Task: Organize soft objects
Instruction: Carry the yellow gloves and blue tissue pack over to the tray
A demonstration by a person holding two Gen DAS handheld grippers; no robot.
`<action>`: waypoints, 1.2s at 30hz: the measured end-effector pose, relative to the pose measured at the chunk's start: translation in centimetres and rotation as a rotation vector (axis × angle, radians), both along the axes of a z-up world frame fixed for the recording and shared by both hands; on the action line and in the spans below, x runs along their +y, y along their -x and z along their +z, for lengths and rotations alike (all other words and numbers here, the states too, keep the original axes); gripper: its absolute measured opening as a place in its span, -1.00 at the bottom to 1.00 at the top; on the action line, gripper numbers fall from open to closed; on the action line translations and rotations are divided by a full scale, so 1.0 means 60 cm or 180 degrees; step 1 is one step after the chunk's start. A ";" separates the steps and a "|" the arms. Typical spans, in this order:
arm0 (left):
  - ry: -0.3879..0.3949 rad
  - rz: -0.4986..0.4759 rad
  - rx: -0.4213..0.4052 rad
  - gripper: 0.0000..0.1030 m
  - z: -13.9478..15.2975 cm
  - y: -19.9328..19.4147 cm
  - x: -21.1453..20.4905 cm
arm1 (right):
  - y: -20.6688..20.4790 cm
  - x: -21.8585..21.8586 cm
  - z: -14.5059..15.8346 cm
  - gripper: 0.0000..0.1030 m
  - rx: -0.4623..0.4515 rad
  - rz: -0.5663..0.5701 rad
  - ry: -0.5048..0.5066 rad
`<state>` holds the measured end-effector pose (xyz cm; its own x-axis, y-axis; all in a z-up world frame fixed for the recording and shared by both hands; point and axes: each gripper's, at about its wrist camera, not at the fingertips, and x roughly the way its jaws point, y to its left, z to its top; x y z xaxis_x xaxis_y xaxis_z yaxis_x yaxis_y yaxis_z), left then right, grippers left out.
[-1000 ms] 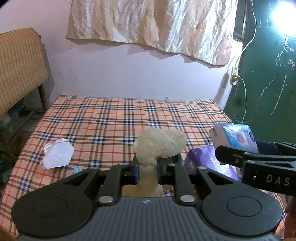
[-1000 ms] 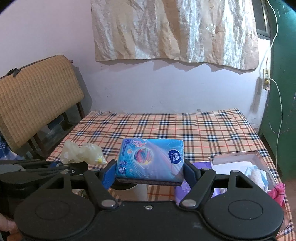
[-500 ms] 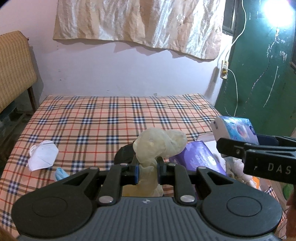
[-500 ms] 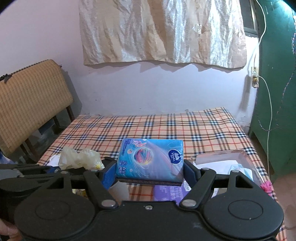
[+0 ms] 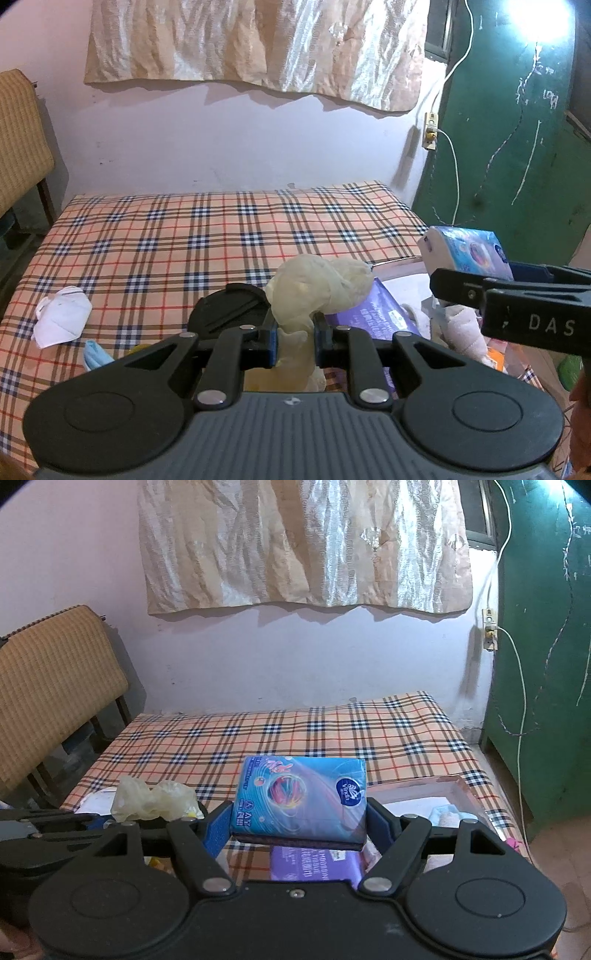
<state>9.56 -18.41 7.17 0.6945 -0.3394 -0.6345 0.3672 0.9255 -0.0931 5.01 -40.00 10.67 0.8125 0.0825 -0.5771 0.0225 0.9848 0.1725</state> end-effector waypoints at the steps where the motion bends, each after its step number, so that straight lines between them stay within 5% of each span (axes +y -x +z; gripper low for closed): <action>1: 0.0001 -0.0010 0.0003 -0.60 -0.001 0.000 -0.003 | 0.000 -0.003 0.000 0.71 0.0000 -0.0008 0.0004; 36: 0.0009 -0.0466 0.0107 -0.60 -0.030 -0.006 -0.113 | 0.014 -0.119 -0.026 0.71 0.0104 -0.0393 0.0050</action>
<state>9.90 -25.17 5.37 0.6159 -0.4373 -0.6553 0.4948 0.8620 -0.1102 4.15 -47.11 9.11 0.7966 -0.0261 -0.6040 0.1490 0.9767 0.1543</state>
